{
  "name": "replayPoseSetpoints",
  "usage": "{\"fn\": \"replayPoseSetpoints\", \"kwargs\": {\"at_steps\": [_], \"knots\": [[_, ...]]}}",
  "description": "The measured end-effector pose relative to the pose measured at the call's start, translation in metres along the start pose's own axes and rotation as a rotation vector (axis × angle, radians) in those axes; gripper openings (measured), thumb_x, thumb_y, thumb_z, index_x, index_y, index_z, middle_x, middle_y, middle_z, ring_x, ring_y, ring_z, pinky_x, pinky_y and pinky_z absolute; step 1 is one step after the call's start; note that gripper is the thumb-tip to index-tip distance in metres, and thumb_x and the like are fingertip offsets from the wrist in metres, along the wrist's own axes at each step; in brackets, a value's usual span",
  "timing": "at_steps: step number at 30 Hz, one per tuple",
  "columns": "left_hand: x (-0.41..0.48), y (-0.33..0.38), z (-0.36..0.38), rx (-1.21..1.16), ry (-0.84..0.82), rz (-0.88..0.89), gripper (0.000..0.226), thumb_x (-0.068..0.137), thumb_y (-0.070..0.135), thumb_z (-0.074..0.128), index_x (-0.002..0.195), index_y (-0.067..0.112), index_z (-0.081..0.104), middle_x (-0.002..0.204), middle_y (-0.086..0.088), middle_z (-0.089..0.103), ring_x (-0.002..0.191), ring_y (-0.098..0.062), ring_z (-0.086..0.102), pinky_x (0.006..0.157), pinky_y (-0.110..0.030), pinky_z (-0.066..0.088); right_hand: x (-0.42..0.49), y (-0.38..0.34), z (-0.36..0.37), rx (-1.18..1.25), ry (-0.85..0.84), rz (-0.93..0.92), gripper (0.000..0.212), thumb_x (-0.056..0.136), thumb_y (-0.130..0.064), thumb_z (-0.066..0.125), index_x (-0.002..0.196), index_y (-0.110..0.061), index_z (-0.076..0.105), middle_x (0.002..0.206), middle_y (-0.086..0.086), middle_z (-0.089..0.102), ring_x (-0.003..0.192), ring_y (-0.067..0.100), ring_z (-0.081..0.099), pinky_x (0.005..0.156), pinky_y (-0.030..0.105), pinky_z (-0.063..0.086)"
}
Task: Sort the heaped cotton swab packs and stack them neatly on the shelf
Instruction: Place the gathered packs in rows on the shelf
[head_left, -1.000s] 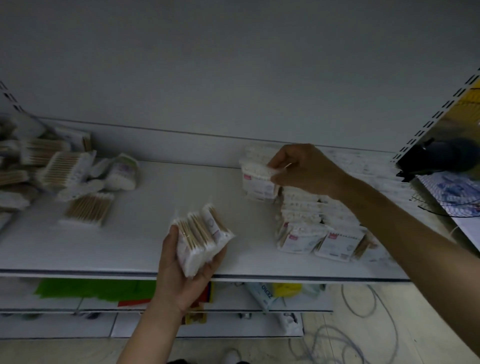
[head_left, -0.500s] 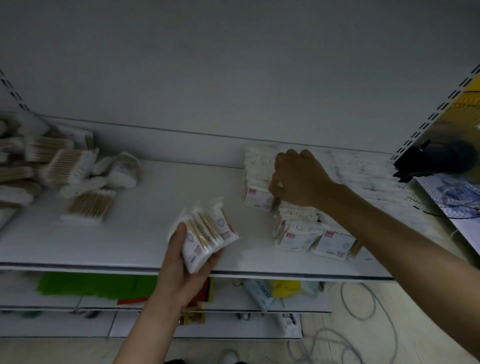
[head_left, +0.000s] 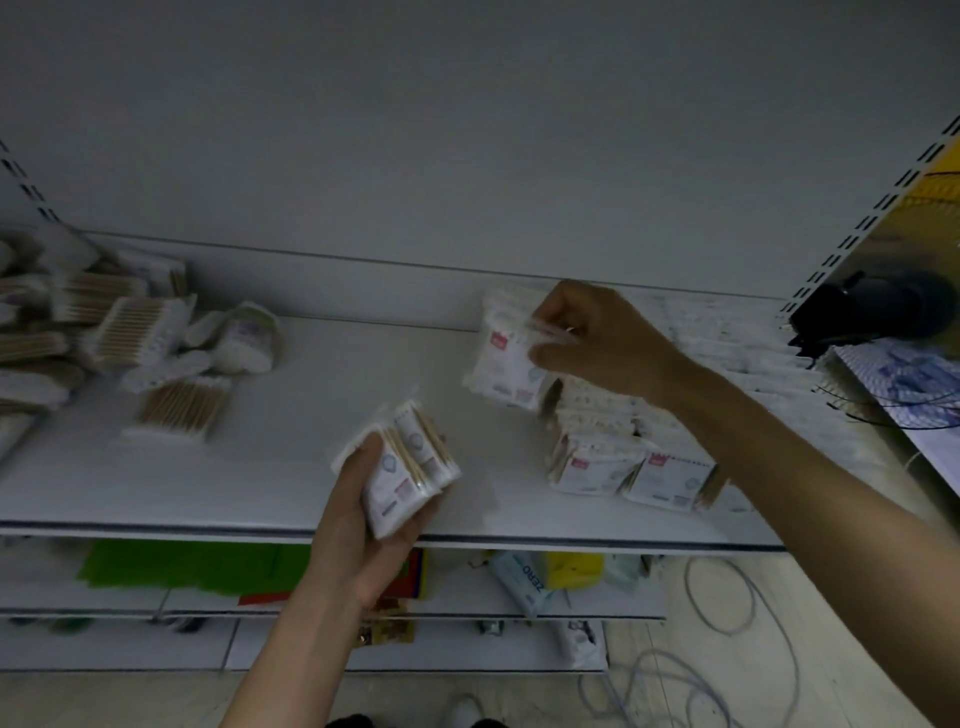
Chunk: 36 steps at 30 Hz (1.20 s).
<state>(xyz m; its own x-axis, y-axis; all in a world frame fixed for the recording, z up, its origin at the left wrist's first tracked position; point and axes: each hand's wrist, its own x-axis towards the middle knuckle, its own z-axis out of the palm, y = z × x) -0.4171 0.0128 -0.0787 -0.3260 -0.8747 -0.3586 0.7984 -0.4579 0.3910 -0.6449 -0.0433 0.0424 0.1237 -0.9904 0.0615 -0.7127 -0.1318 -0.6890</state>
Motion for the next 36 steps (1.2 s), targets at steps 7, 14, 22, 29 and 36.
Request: {"fn": "replayPoseSetpoints", "kwargs": {"at_steps": [7,14,22,29,36], "knots": [[-0.007,0.006,0.005,0.095,-0.035,0.057,0.047,0.038,0.035,0.095,0.08,0.021,0.081,0.102,-0.005,0.074,0.087,-0.016,0.072,0.069,-0.03,0.06,-0.005,0.018,0.017,-0.667,0.034,-0.152,0.021,0.08,-0.027,0.066,0.095,-0.015,0.059,0.092,0.001,0.065,0.086,0.023,0.059,0.083,0.031,0.029],[-0.007,0.009,0.012,0.308,-0.084,0.078,0.076,0.027,0.04,0.098,0.095,0.017,0.074,0.106,-0.009,0.073,0.095,-0.023,0.071,0.066,-0.033,0.059,0.001,0.022,0.034,-1.037,-0.082,-0.168,0.029,0.087,-0.033,0.058,0.112,-0.019,0.063,0.114,0.002,0.054,0.106,0.021,0.049,0.086,0.031,0.026],[-0.006,0.003,0.018,0.619,-0.046,0.188,0.048,0.035,0.041,0.095,0.076,0.022,0.077,0.087,-0.002,0.076,0.081,-0.016,0.073,0.07,-0.035,0.059,-0.024,-0.021,0.022,-0.074,-0.132,-0.115,0.029,0.095,-0.037,0.052,0.112,-0.02,0.068,0.109,-0.009,0.066,0.097,0.011,0.063,0.086,0.019,0.047],[-0.002,0.0,0.022,0.749,0.092,0.262,0.034,0.06,0.028,0.078,0.091,0.018,0.068,0.082,0.002,0.075,0.077,-0.012,0.072,0.071,-0.03,0.057,-0.022,0.002,0.003,-0.027,-0.029,-0.073,0.02,0.079,-0.017,0.075,0.09,-0.03,0.063,0.089,-0.019,0.062,0.08,-0.008,0.059,0.073,0.013,0.048],[-0.002,-0.001,0.017,0.763,0.191,0.234,0.038,0.063,0.032,0.071,0.093,0.009,0.066,0.086,-0.003,0.073,0.074,-0.009,0.071,0.062,-0.023,0.055,-0.022,0.012,0.022,-0.472,-0.076,-0.047,0.016,0.083,-0.027,0.07,0.097,-0.023,0.064,0.102,-0.005,0.066,0.096,0.014,0.06,0.086,0.025,0.033]]}}
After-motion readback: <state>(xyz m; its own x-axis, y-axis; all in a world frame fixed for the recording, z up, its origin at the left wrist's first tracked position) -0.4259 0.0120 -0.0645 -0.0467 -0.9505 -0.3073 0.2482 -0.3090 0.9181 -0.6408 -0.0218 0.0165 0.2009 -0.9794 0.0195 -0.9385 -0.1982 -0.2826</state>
